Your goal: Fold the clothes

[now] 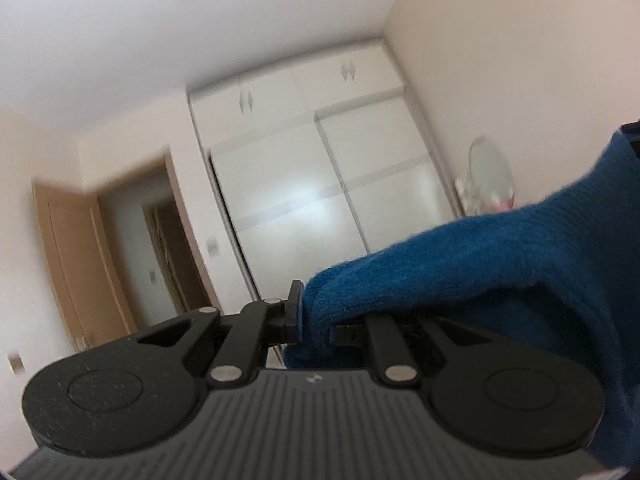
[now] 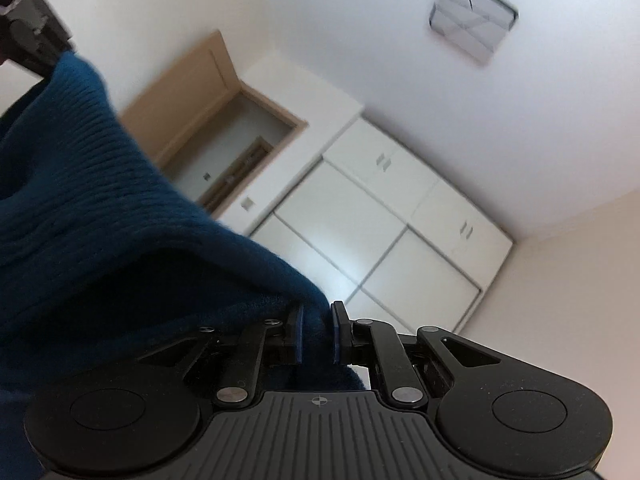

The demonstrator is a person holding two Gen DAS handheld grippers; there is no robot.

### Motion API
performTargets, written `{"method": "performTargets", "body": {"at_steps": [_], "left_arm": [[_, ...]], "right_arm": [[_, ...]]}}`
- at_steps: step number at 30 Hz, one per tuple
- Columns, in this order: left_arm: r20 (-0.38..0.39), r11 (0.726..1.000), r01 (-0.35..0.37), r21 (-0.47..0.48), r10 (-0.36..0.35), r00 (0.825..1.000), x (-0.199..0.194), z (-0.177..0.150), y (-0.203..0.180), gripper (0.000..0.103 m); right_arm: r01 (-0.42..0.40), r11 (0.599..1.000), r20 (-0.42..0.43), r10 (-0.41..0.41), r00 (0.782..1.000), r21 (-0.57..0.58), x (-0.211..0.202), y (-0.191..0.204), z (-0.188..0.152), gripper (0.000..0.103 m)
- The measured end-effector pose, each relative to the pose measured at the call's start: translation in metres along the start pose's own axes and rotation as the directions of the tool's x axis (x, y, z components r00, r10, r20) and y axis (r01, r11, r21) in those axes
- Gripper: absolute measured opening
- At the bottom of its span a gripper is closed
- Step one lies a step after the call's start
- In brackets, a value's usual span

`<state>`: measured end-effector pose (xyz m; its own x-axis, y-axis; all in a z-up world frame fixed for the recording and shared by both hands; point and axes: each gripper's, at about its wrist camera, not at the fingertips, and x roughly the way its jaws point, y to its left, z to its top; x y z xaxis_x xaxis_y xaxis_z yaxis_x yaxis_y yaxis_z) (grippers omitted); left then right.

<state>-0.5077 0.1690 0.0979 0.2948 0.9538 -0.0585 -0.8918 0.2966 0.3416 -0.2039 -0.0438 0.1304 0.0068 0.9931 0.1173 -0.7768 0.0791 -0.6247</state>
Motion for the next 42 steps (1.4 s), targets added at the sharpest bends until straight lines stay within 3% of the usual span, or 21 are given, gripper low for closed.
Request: {"method": "performTargets", "body": {"at_steps": [2, 3, 5, 6, 7, 9, 11, 15, 17, 19, 22, 26, 30, 31, 33, 34, 35, 37, 40, 41, 42], "left_arm": [[-0.201, 0.999, 0.036, -0.035, -0.043, 0.979, 0.077, -0.028, -0.010, 0.026], [-0.317, 0.998, 0.036, -0.058, -0.053, 0.947, 0.116, -0.048, -0.018, 0.031], [-0.530, 0.996, 0.008, -0.091, -0.056, 0.846, 0.185, -0.095, -0.034, 0.037], [-0.608, 0.995, -0.008, -0.099, -0.055, 0.792, 0.202, -0.119, -0.041, 0.037], [-0.666, 0.994, -0.015, -0.110, -0.062, 0.743, 0.210, -0.140, -0.049, 0.036], [-0.723, 0.994, -0.047, -0.094, -0.036, 0.690, 0.195, -0.177, -0.063, 0.034], [-0.774, 0.993, -0.075, -0.086, -0.019, 0.633, 0.172, -0.210, -0.077, 0.034], [-0.858, 0.969, -0.170, -0.178, -0.068, 0.509, 0.094, -0.260, -0.089, 0.034], [-0.888, 0.958, -0.200, -0.206, -0.097, 0.450, 0.060, -0.271, -0.095, 0.035], [-0.910, 0.954, -0.202, -0.220, -0.126, 0.394, 0.030, -0.283, -0.102, 0.037], [-0.933, 0.969, -0.136, -0.207, -0.154, 0.326, -0.003, -0.304, -0.119, 0.042], [-0.940, 0.984, -0.036, -0.172, -0.153, 0.304, -0.024, -0.326, -0.144, 0.059], [-0.949, 0.987, 0.008, -0.159, -0.155, 0.276, -0.018, -0.365, -0.163, 0.059], [-0.951, 0.988, 0.023, -0.153, -0.154, 0.270, -0.016, -0.376, -0.166, 0.054], [-0.956, 0.991, 0.073, -0.109, -0.124, 0.266, -0.010, -0.398, -0.167, 0.018], [-0.956, 0.991, 0.092, -0.094, -0.116, 0.269, -0.006, -0.404, -0.161, 0.007], [-0.949, 0.988, 0.076, -0.137, -0.152, 0.277, -0.001, -0.405, -0.145, 0.007], [-0.924, 0.981, -0.011, -0.193, -0.178, 0.339, 0.007, -0.395, -0.101, 0.007], [-0.882, 0.990, -0.128, -0.060, 0.007, 0.471, 0.022, -0.369, -0.015, 0.006], [-0.861, 0.982, -0.187, -0.022, 0.077, 0.502, 0.028, -0.360, 0.019, 0.006], [-0.845, 0.971, -0.237, 0.021, 0.144, 0.515, 0.034, -0.356, 0.047, 0.006]], "right_arm": [[-0.033, 0.998, -0.143, 0.040, 0.989, 0.051, 0.056, -0.001, -0.019, 0.011], [-0.059, 0.994, -0.230, 0.078, 0.970, 0.090, 0.086, -0.002, -0.033, 0.021], [-0.099, 0.970, -0.403, 0.184, 0.897, 0.223, 0.146, 0.001, -0.078, 0.060], [-0.105, 0.953, -0.466, 0.234, 0.853, 0.285, 0.169, 0.003, -0.099, 0.060], [-0.098, 0.941, -0.489, 0.256, 0.834, 0.325, 0.174, 0.005, -0.114, 0.060], [-0.083, 0.901, -0.513, 0.316, 0.798, 0.427, 0.172, 0.007, -0.148, 0.060], [-0.067, 0.846, -0.545, 0.400, 0.737, 0.529, 0.163, 0.008, -0.181, 0.060], [0.049, 0.711, -0.629, 0.585, 0.511, 0.701, 0.130, 0.022, -0.262, 0.060], [0.113, 0.680, -0.661, 0.640, 0.393, 0.725, 0.109, 0.031, -0.289, 0.060], [0.185, 0.643, -0.666, 0.684, 0.296, 0.743, 0.092, 0.033, -0.309, 0.060], [0.202, 0.599, -0.632, 0.730, 0.260, 0.775, 0.078, 0.042, -0.310, 0.060], [0.167, 0.579, -0.602, 0.753, 0.264, 0.798, 0.077, 0.068, -0.312, 0.060], [0.149, 0.600, -0.617, 0.745, 0.252, 0.786, 0.068, 0.094, -0.309, 0.060], [0.156, 0.609, -0.628, 0.741, 0.239, 0.778, 0.065, 0.103, -0.311, 0.060], [0.169, 0.626, -0.648, 0.731, 0.212, 0.761, 0.060, 0.121, -0.315, 0.060], [0.175, 0.634, -0.658, 0.726, 0.198, 0.753, 0.057, 0.130, -0.317, 0.060], [0.184, 0.642, -0.668, 0.721, 0.185, 0.744, 0.053, 0.138, -0.318, 0.060], [0.219, 0.652, -0.686, 0.710, 0.158, 0.726, 0.042, 0.143, -0.315, 0.060], [0.264, 0.666, -0.711, 0.691, 0.135, 0.698, 0.029, 0.151, -0.308, 0.060], [0.275, 0.670, -0.718, 0.682, 0.138, 0.690, 0.027, 0.153, -0.303, 0.060], [0.287, 0.671, -0.724, 0.673, 0.151, 0.684, 0.026, 0.156, -0.296, 0.060]]}}
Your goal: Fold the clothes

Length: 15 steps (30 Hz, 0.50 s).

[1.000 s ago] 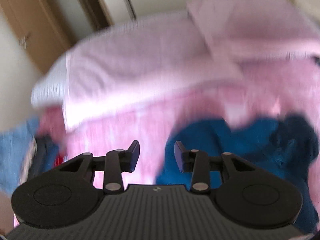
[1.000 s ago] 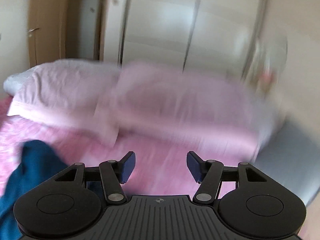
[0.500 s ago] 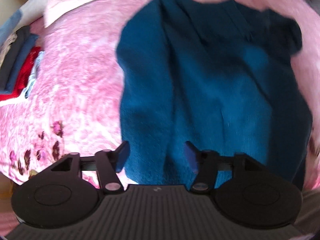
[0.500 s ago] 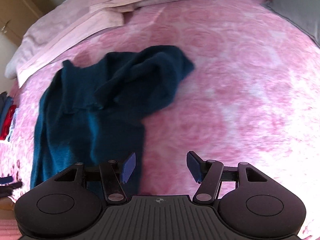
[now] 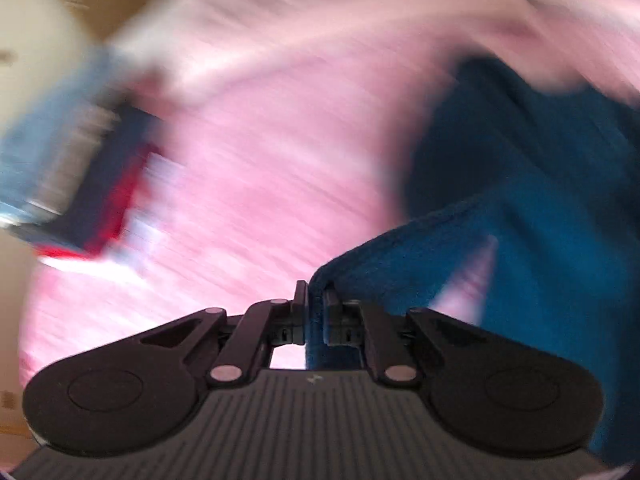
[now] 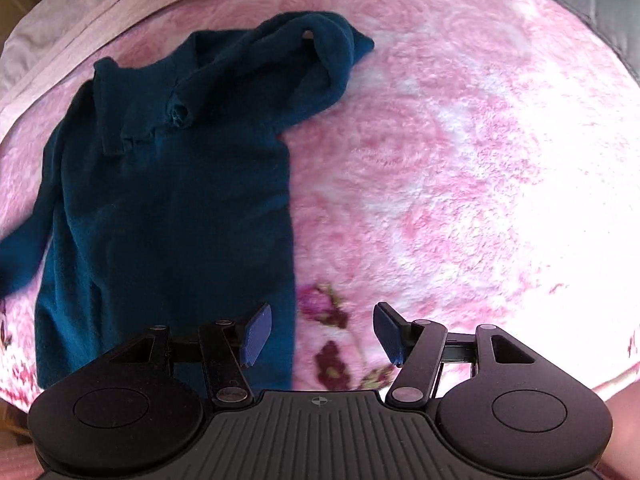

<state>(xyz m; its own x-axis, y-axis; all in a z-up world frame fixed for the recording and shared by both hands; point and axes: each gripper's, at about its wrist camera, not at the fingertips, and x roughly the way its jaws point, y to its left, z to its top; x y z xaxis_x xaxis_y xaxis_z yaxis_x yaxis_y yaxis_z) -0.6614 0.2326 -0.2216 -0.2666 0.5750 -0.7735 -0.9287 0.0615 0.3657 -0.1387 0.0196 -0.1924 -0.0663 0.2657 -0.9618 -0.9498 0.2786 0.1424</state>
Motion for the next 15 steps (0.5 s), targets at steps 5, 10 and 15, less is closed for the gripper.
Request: {"method": "performTargets", "body": {"at_steps": [5, 10, 15], "left_arm": [[0.073, 0.961, -0.258, -0.095, 0.266, 0.961, 0.024, 0.055, 0.107, 0.017], [-0.025, 0.979, -0.138, -0.149, 0.136, 0.990, 0.050, 0.046, 0.111, 0.031], [-0.182, 0.934, 0.286, -0.214, -0.326, 0.928, 0.055, -0.031, 0.031, 0.037]], "right_arm": [[-0.011, 0.999, 0.058, 0.009, 0.998, 0.049, -0.013, 0.035, -0.010, 0.060], [-0.032, 0.998, 0.050, 0.029, 0.998, 0.062, -0.008, 0.064, -0.028, 0.060], [-0.021, 0.994, 0.026, 0.019, 0.999, 0.110, 0.006, 0.059, -0.051, 0.060]]}}
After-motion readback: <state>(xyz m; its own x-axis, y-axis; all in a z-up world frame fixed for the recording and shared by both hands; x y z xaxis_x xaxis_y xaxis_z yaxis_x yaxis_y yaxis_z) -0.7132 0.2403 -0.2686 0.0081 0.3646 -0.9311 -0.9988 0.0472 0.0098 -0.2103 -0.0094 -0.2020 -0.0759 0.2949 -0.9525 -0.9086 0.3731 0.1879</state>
